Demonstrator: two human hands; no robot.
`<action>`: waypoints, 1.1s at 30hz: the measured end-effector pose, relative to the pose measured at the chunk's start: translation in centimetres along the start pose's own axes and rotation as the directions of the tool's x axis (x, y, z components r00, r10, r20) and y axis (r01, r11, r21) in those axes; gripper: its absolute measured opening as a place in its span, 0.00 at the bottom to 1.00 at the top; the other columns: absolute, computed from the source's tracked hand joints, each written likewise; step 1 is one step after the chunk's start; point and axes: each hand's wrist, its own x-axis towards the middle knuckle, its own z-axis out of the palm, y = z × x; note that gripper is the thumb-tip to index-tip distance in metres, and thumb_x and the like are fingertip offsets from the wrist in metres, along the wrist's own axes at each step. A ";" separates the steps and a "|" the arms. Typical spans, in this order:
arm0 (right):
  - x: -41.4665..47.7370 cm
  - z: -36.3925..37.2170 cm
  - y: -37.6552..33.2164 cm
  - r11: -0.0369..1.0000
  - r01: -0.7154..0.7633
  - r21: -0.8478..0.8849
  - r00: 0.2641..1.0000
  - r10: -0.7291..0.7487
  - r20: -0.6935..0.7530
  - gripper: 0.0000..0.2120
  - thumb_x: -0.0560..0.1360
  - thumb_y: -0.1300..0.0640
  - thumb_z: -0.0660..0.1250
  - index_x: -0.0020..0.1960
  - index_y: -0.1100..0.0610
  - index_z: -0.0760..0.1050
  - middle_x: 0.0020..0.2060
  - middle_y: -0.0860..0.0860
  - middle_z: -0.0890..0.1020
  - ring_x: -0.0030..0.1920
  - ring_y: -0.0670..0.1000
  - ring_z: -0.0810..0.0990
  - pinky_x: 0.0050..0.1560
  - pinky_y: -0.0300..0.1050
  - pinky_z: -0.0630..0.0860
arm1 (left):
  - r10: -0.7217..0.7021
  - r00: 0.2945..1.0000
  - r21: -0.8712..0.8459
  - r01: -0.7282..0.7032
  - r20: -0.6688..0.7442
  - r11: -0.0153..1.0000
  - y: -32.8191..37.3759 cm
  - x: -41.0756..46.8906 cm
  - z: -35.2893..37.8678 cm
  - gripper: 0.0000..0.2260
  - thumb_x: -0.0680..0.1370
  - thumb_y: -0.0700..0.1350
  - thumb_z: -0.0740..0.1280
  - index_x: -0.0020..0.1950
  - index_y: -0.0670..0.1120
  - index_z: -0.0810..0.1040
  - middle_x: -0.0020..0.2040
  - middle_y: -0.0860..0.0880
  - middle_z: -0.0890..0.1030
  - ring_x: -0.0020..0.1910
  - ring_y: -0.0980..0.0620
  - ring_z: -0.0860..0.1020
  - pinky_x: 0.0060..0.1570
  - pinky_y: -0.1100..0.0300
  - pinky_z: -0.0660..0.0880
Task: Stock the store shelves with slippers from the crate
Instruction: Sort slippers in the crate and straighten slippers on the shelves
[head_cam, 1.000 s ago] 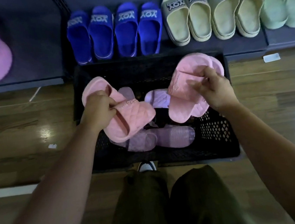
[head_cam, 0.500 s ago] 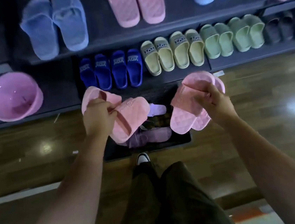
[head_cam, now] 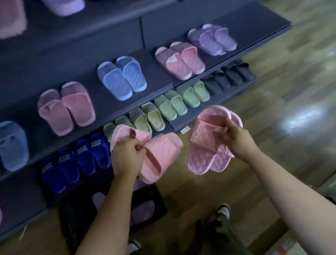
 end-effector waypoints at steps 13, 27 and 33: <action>12.0 -21.7 13.3 1.000 0.027 0.008 0.996 -0.026 -0.087 0.09 0.79 0.51 0.63 0.57 0.52 0.72 0.41 0.49 0.79 0.43 0.54 0.77 0.39 0.46 0.70 | 0.003 0.996 -0.126 -0.015 -0.093 0.992 25.3 8.7 11.5 0.03 0.68 0.38 0.72 0.40 0.42 0.84 0.40 0.47 0.82 0.40 0.48 0.78 0.39 0.57 0.73; 34.1 -35.1 19.0 0.997 0.054 0.048 0.993 -0.049 -0.107 0.13 0.78 0.54 0.64 0.62 0.53 0.73 0.44 0.46 0.77 0.44 0.49 0.76 0.42 0.37 0.65 | 0.061 0.991 -0.173 -0.081 -0.122 0.981 41.3 29.8 20.6 0.03 0.68 0.38 0.72 0.40 0.42 0.83 0.40 0.48 0.82 0.38 0.51 0.76 0.38 0.59 0.71; 43.6 -39.4 22.3 0.994 0.097 0.046 0.994 -0.095 -0.047 0.15 0.79 0.51 0.63 0.65 0.49 0.72 0.48 0.48 0.78 0.48 0.51 0.77 0.47 0.42 0.70 | -0.001 0.988 -0.218 -0.034 -0.155 0.975 46.7 35.4 24.9 0.04 0.68 0.38 0.71 0.40 0.44 0.83 0.41 0.50 0.81 0.38 0.53 0.75 0.38 0.62 0.66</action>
